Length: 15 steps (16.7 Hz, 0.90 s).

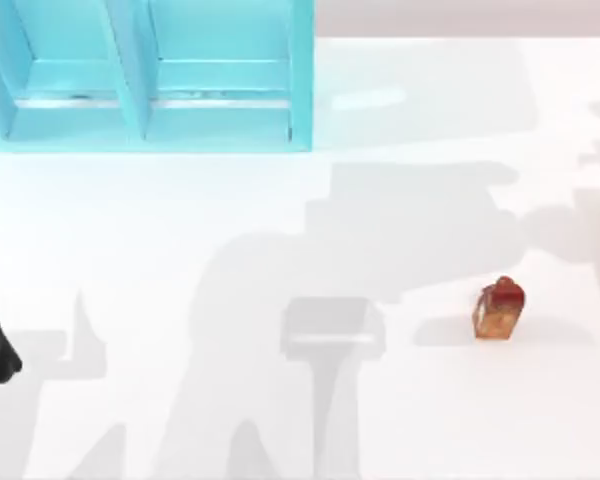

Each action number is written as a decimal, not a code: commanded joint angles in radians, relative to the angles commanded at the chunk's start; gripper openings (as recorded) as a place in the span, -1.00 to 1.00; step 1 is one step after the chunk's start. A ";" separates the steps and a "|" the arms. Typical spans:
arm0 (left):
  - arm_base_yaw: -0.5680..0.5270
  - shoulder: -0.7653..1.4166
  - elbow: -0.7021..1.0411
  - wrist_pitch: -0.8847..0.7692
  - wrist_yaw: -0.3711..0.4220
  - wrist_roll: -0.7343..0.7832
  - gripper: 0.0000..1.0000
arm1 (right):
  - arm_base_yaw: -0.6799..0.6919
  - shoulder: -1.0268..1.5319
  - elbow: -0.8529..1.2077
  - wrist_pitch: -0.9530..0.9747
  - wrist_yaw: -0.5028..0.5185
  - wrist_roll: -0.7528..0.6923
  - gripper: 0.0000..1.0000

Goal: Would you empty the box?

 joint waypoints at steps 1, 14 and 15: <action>0.000 0.000 0.000 0.000 0.000 0.000 1.00 | 0.064 0.003 -0.015 0.033 0.000 0.052 -1.00; 0.000 0.000 0.000 0.000 0.000 0.000 1.00 | 0.454 0.046 -0.238 0.133 0.008 0.545 -1.00; 0.000 0.000 0.000 0.000 0.000 0.000 1.00 | 0.454 0.046 -0.238 0.133 0.008 0.545 -1.00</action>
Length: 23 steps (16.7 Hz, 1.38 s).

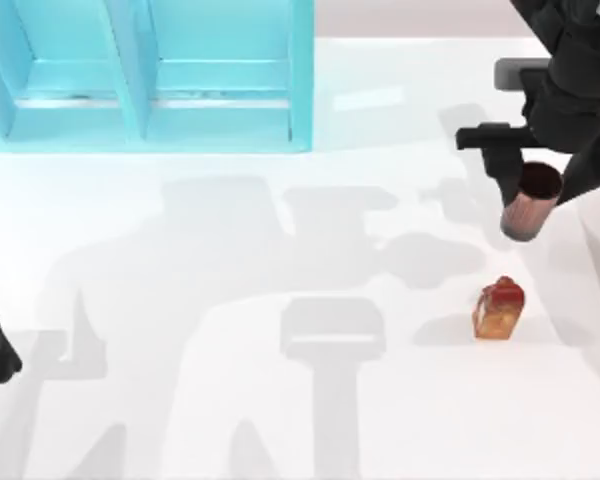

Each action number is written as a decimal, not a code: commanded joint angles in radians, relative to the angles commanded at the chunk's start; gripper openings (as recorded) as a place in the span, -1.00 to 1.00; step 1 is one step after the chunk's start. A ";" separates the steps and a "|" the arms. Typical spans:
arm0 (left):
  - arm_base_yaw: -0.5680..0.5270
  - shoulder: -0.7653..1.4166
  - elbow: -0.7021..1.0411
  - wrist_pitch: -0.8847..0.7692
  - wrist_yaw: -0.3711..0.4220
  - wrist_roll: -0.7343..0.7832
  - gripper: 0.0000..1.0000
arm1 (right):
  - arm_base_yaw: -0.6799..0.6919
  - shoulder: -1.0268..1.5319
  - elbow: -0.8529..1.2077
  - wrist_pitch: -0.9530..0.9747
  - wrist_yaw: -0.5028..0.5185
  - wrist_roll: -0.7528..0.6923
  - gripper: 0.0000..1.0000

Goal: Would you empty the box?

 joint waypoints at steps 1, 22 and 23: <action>0.000 0.000 0.000 0.000 0.000 0.000 1.00 | -0.004 -0.001 0.001 0.000 -0.002 0.001 -1.00; 0.000 0.000 0.000 0.000 0.000 0.000 1.00 | 0.002 0.034 -0.127 0.161 0.000 0.002 0.36; 0.000 0.000 0.000 0.000 0.000 0.000 1.00 | 0.002 0.034 -0.127 0.161 0.000 0.002 0.51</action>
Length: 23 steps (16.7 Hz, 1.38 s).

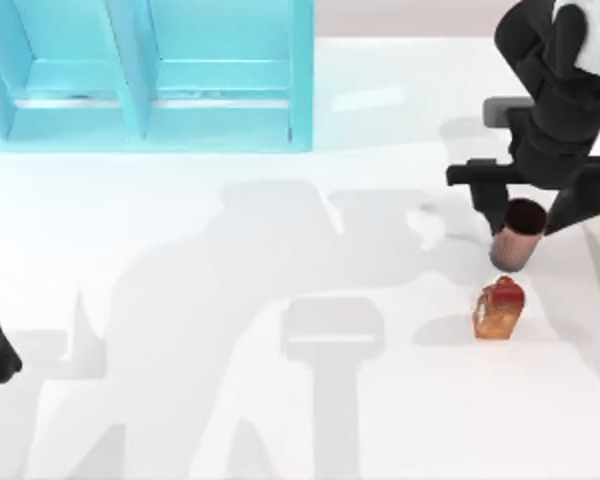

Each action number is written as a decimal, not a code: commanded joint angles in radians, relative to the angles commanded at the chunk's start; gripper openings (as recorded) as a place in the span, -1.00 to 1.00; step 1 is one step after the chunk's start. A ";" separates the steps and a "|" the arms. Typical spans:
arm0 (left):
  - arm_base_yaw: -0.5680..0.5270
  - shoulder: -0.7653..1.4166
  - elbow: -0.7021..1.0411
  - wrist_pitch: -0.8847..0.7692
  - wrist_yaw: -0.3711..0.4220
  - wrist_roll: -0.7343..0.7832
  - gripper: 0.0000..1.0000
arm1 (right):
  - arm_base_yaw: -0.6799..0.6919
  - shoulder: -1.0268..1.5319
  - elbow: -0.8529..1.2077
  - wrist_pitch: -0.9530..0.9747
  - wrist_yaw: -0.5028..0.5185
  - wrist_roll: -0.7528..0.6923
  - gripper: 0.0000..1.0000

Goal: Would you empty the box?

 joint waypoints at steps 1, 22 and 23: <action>0.000 0.000 0.000 0.000 0.000 0.000 1.00 | 0.000 0.000 0.000 0.000 0.000 0.000 0.66; 0.000 0.000 0.000 0.000 0.000 0.000 1.00 | -0.001 -0.005 0.248 -0.267 0.003 -0.003 1.00; 0.000 0.000 0.000 0.000 0.000 0.000 1.00 | -0.001 -0.005 0.286 -0.309 0.005 -0.003 1.00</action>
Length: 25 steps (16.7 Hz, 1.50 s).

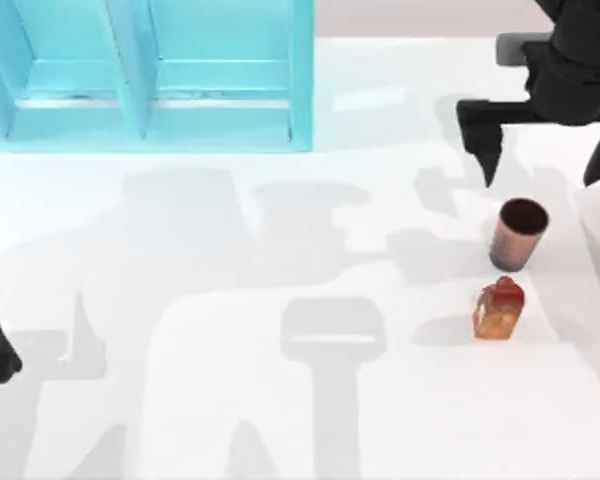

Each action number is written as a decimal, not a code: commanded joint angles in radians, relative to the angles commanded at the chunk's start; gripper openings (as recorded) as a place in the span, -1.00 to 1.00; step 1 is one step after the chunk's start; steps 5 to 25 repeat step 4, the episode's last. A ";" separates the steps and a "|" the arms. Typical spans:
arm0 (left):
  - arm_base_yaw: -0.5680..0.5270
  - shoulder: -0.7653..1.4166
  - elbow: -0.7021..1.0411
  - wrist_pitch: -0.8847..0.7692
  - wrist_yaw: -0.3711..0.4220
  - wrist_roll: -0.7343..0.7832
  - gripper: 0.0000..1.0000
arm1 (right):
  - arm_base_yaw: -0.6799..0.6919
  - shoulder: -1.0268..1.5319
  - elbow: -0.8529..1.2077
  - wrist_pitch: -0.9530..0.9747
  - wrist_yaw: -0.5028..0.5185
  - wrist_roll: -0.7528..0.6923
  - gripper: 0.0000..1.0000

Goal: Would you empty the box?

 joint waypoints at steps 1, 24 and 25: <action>0.000 0.000 0.000 0.000 0.000 0.000 1.00 | -0.001 -0.003 0.032 -0.034 0.000 0.000 1.00; 0.000 0.000 0.000 0.000 0.000 0.000 1.00 | -0.004 -0.023 0.069 -0.074 -0.005 0.000 1.00; 0.000 0.000 0.000 0.000 0.000 0.000 1.00 | -0.004 -0.023 0.069 -0.074 -0.005 0.000 1.00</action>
